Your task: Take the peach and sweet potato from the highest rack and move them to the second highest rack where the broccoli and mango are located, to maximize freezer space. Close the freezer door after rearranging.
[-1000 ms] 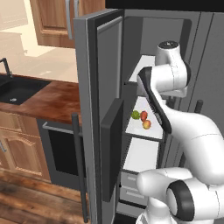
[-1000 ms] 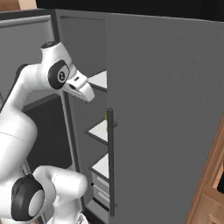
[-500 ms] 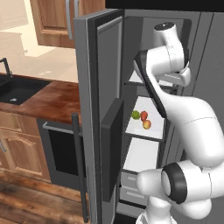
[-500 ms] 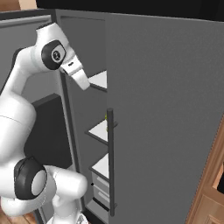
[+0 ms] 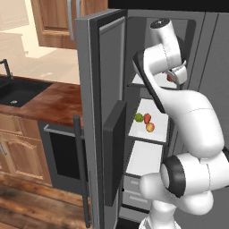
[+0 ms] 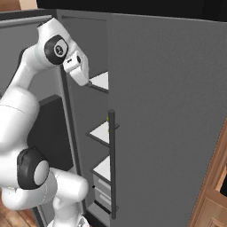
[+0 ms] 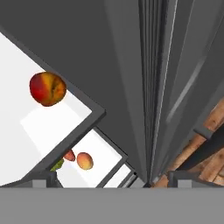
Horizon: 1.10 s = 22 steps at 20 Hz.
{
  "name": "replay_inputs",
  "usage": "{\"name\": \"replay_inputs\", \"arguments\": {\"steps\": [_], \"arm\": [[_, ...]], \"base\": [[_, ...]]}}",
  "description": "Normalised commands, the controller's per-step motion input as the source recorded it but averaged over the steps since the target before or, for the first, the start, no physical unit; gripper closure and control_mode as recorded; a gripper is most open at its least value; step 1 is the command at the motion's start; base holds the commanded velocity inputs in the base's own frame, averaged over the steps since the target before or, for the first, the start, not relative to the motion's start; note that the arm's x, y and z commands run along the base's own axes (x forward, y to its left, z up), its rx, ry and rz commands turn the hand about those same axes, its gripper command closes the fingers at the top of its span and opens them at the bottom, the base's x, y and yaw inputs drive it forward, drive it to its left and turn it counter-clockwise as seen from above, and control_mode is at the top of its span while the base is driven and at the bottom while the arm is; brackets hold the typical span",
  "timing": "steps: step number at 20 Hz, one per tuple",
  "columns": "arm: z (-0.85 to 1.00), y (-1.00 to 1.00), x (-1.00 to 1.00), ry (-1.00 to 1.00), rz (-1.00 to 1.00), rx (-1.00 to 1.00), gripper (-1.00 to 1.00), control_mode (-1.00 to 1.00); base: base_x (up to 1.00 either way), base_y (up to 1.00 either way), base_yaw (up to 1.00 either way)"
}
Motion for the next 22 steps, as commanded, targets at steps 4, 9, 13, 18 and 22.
{"name": "replay_inputs", "arguments": {"steps": [4,9,13,18,22], "arm": [[0.0,-0.31,0.36,-0.34,-0.18,0.0,-1.0,-1.0],[-0.02,-0.32,0.42,-0.23,-0.19,0.0,-1.0,-1.0],[-0.01,-0.2,0.45,-0.01,-0.36,0.0,-1.0,-1.0],[0.0,-0.01,0.5,0.0,-0.35,0.0,-1.0,-1.0],[0.0,-0.03,0.38,0.0,-0.23,0.0,-1.0,-1.0]], "base": [[0.0,0.0,0.0],[0.0,0.0,0.0],[0.0,0.0,0.0],[0.0,0.0,0.0],[0.0,0.0,0.0]]}}
